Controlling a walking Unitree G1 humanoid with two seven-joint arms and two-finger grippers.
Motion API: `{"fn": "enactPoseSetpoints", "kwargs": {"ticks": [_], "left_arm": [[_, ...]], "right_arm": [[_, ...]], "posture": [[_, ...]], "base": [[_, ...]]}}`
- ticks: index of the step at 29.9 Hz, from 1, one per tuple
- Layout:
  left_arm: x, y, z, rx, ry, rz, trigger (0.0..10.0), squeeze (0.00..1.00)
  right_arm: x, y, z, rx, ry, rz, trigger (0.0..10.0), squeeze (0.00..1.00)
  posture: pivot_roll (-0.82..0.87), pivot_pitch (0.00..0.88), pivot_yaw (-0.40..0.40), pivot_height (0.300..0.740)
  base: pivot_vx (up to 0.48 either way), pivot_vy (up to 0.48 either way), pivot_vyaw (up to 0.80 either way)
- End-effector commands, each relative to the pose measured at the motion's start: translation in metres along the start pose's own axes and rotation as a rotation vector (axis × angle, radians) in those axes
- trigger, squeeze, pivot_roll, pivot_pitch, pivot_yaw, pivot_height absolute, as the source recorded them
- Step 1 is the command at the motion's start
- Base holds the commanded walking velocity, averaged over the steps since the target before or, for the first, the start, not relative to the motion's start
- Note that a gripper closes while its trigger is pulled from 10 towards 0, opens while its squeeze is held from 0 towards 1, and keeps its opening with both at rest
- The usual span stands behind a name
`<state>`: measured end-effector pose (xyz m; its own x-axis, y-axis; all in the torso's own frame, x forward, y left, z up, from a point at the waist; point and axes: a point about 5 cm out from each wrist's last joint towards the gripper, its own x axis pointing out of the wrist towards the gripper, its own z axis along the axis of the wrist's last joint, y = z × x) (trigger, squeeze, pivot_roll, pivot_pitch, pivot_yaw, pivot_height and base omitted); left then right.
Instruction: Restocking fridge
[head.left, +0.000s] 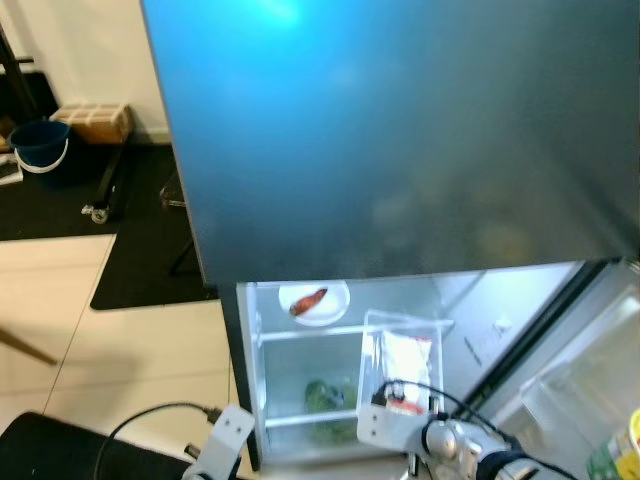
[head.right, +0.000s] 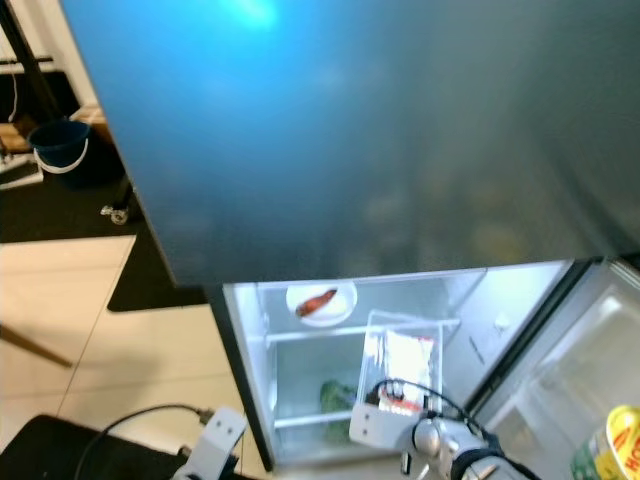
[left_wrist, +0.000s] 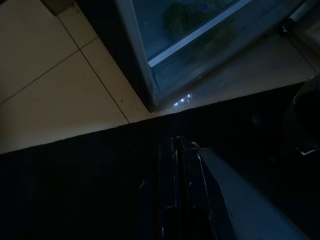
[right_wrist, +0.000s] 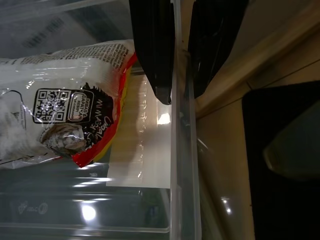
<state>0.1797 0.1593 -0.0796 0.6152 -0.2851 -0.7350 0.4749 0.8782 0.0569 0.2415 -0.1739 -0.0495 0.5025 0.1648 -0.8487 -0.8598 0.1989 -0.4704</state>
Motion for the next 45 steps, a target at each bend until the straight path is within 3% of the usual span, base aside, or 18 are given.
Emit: {"fn": "enactPoseSetpoints", "kwargs": {"ticks": [1,6,11,18,45], "left_arm": [[0.000,0.006,0.004,0.040,-0.011,0.010,10.0,0.00],[0.003,0.010,0.018,0.066,-0.063,0.021,10.0,0.00],[0.005,0.012,0.028,0.075,-0.104,0.026,10.0,0.00],[0.006,0.011,0.030,0.083,-0.110,0.024,10.0,0.00],[0.006,0.007,0.028,0.102,-0.105,0.011,10.0,0.00]], "right_arm": [[0.000,-0.002,0.001,0.008,-0.014,-0.007,10.0,0.00],[0.000,-0.003,0.003,-0.004,-0.015,0.005,10.0,0.00],[0.000,-0.003,0.004,-0.010,-0.010,0.015,10.0,0.00],[-0.001,-0.007,0.003,-0.021,-0.015,0.024,10.0,0.00],[-0.009,-0.033,0.005,-0.059,-0.079,0.061,10.0,0.00]], "posture": [[-0.05,0.000,-0.041,0.637],[-0.05,0.000,-0.040,0.637],[-0.05,0.000,-0.036,0.607],[-0.05,0.000,-0.035,0.577],[-0.05,0.000,-0.036,0.557]], "base": [[0.000,0.000,0.00],[0.000,0.000,0.00],[0.000,0.000,0.00],[0.000,0.000,0.00],[0.000,0.000,0.00]]}}
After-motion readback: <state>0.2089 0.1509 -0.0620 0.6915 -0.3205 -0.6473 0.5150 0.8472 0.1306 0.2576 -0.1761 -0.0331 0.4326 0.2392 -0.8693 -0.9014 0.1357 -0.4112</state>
